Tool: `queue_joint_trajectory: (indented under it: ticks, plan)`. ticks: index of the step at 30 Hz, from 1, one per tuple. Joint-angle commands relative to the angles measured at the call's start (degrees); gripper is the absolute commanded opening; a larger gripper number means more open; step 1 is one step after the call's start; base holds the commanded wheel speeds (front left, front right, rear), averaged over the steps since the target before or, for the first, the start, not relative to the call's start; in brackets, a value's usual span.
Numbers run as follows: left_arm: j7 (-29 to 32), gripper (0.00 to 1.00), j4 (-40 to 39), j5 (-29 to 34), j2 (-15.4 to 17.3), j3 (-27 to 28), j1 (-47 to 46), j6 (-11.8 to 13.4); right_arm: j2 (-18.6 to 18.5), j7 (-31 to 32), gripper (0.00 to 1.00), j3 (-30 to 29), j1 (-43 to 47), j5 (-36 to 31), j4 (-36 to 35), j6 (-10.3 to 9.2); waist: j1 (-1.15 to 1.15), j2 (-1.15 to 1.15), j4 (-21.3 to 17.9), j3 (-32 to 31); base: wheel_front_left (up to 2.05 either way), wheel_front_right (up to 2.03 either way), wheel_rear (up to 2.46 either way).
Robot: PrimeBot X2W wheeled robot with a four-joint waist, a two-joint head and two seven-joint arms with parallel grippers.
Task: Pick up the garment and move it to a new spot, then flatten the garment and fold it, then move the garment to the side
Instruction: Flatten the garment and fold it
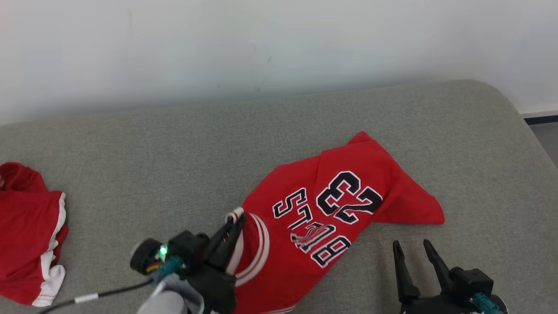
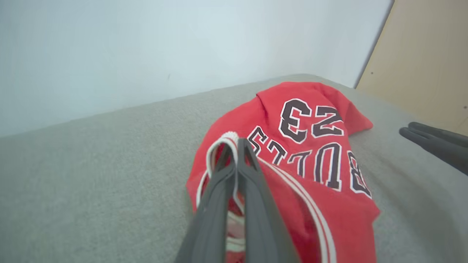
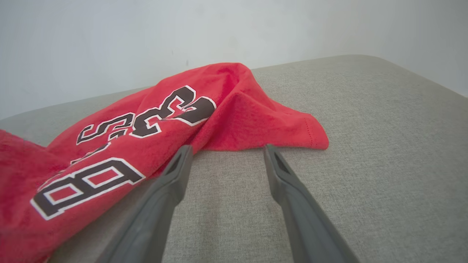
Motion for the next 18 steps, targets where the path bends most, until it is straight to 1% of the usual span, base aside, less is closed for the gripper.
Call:
queue_joint_trajectory:
  ticks: [1,3,5,7,12,15,18]
  plan:
    - [-0.2,0.0,-0.4,0.2,1.5,-0.5,-3.2,0.1,0.1,0.0,1.0,0.3,-0.9,0.3,-0.3,0.07,0.0,0.0,-0.3,1.2,0.0,0.0,0.0]
    - [-0.2,0.0,-0.5,-0.4,3.4,-1.6,-7.5,0.1,0.1,0.0,1.0,0.4,-1.5,0.4,-0.5,0.07,0.0,0.0,-0.7,2.4,0.0,0.0,0.0]
    - [-0.2,0.0,0.0,-2.4,5.4,-2.6,-11.7,0.1,0.1,0.0,1.0,0.5,-2.2,0.5,-0.6,0.07,0.0,0.0,-1.3,3.6,0.0,0.0,0.0]
    - [-0.2,0.0,1.4,-3.6,7.8,-4.2,-15.9,0.1,0.1,0.0,1.0,0.8,-3.0,0.7,-0.6,0.07,0.0,0.0,-2.2,4.8,0.0,0.0,0.0]
    - [-0.2,0.0,6.4,-8.5,12.7,-7.6,-24.4,0.1,0.1,0.0,1.0,1.5,-5.0,1.3,-0.6,0.07,0.0,0.0,-4.7,7.6,0.0,0.0,0.0]
    - [-0.2,0.0,10.2,-11.1,15.1,-9.8,-27.9,0.1,0.1,0.0,1.0,1.9,-5.8,1.7,-0.6,0.07,0.0,0.0,-6.0,8.6,0.0,0.0,0.0]
    - [-0.2,0.0,13.7,-13.2,16.5,-12.2,-29.9,0.1,0.1,0.0,1.0,2.1,-6.1,1.9,-0.7,0.07,0.0,0.0,-7.0,9.2,0.0,0.0,0.0]
